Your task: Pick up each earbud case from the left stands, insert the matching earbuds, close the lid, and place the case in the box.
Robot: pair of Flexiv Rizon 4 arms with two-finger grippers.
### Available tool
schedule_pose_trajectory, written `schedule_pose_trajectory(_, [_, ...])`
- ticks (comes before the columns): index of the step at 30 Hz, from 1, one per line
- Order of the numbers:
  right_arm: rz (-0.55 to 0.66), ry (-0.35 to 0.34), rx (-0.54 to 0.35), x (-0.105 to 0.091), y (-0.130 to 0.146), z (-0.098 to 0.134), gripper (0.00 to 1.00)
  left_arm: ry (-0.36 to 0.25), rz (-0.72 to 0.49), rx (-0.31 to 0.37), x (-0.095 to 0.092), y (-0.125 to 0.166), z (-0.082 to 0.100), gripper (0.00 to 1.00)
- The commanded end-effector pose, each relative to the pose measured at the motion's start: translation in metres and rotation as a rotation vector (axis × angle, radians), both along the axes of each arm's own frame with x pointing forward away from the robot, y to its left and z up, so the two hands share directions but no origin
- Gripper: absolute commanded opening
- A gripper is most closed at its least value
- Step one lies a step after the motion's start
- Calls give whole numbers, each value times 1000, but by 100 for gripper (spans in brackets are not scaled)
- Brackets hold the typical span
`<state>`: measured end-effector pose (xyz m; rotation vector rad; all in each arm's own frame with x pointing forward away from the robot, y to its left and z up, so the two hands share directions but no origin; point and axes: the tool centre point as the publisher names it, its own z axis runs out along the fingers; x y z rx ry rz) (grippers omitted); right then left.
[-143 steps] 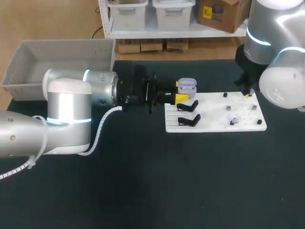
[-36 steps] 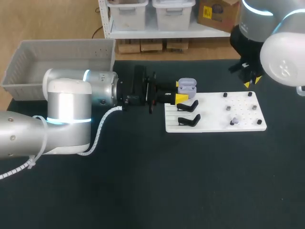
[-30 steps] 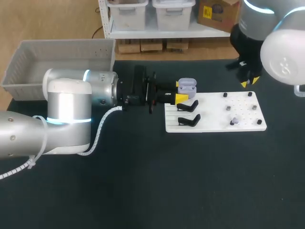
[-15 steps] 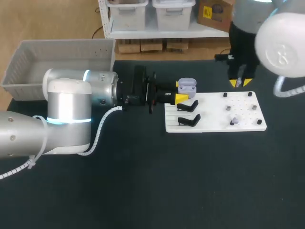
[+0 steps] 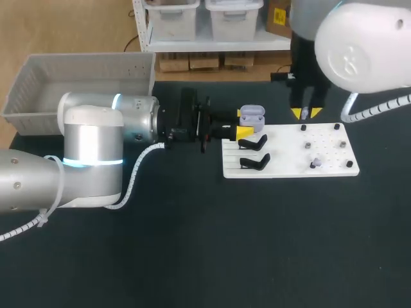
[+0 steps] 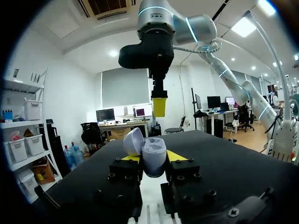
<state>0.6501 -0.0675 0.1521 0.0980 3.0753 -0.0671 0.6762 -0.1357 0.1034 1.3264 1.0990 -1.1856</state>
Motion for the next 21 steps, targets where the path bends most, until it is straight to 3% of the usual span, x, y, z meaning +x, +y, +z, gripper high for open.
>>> schedule_pose_trajectory(1, [0, -2, 1, -1, -1, 0, 0, -2, 2, -2, 0, 0, -1, 0])
schedule_pose_trajectory(3, [0, -2, 1, -1, -1, 0, 0, -2, 2, -2, 0, 0, -1, 0])
schedule_pose_trajectory(12, [-213, -30, -26, -9, 29, 18, 0, -73, -13, -23, -3, 2, -1, 0])
schedule_pose_trajectory(21, [-313, -29, 35, -16, 50, 20, 0, -96, -5, -35, -10, -8, 3, 0])
